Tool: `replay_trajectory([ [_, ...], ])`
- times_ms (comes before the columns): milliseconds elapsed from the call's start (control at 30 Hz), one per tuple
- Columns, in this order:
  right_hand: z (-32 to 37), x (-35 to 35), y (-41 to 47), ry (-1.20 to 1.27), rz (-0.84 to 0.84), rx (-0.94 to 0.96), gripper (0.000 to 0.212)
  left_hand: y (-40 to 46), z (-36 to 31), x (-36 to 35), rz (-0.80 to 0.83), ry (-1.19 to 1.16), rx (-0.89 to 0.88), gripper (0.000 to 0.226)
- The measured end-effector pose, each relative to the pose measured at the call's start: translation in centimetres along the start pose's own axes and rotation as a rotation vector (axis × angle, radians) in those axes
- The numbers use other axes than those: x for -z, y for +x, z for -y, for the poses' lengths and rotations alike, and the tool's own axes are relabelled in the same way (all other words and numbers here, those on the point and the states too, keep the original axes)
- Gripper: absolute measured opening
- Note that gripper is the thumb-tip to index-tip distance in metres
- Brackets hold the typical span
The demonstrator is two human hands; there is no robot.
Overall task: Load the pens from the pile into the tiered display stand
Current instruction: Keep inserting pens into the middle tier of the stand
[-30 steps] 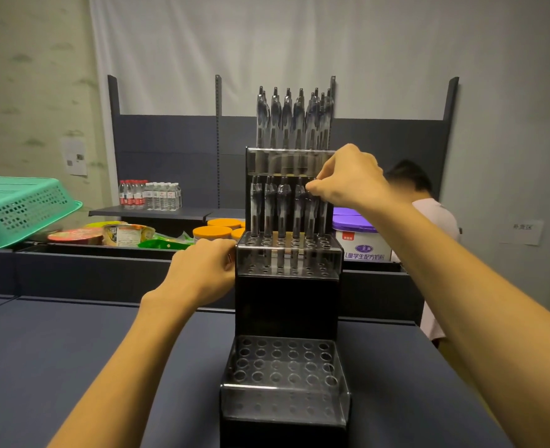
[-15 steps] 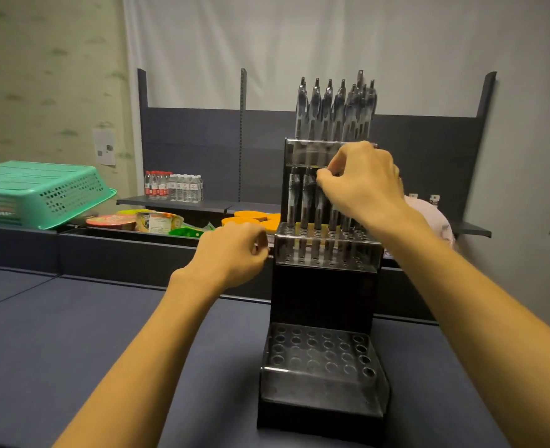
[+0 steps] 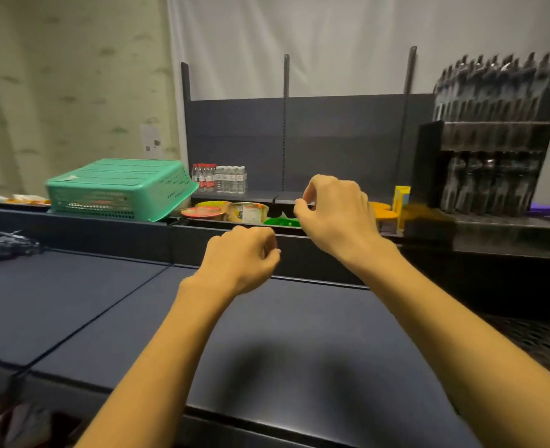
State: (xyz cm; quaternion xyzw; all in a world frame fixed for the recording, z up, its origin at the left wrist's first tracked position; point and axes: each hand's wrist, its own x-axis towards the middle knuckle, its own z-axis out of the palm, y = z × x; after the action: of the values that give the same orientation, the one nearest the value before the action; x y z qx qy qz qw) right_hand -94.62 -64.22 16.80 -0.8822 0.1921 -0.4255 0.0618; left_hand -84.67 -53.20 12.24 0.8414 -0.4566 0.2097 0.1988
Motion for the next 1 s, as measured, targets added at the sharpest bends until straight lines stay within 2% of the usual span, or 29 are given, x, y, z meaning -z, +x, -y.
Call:
replay_trajectory([
  [267,12.5,-10.1,-0.4,0.015,0.091,0.032,0.019,-5.3,14.8,2.7,-0.001,0.100,0.098,0.017],
  [567,23.1,-21.4,1.9,0.059,0.284,0.062,0.022,-8.0,29.5,3.3,-0.004,0.124,0.223,0.017],
  [867,31.3,-34.8,6.2,-0.012,0.362,0.109,0.019,-7.0,45.5,2.5,0.095,0.114,0.209,0.014],
  [1000,35.1,-40.8,8.5,-0.078,0.412,0.126,0.016,-6.4,53.1,2.4,0.159,0.113,0.150,0.018],
])
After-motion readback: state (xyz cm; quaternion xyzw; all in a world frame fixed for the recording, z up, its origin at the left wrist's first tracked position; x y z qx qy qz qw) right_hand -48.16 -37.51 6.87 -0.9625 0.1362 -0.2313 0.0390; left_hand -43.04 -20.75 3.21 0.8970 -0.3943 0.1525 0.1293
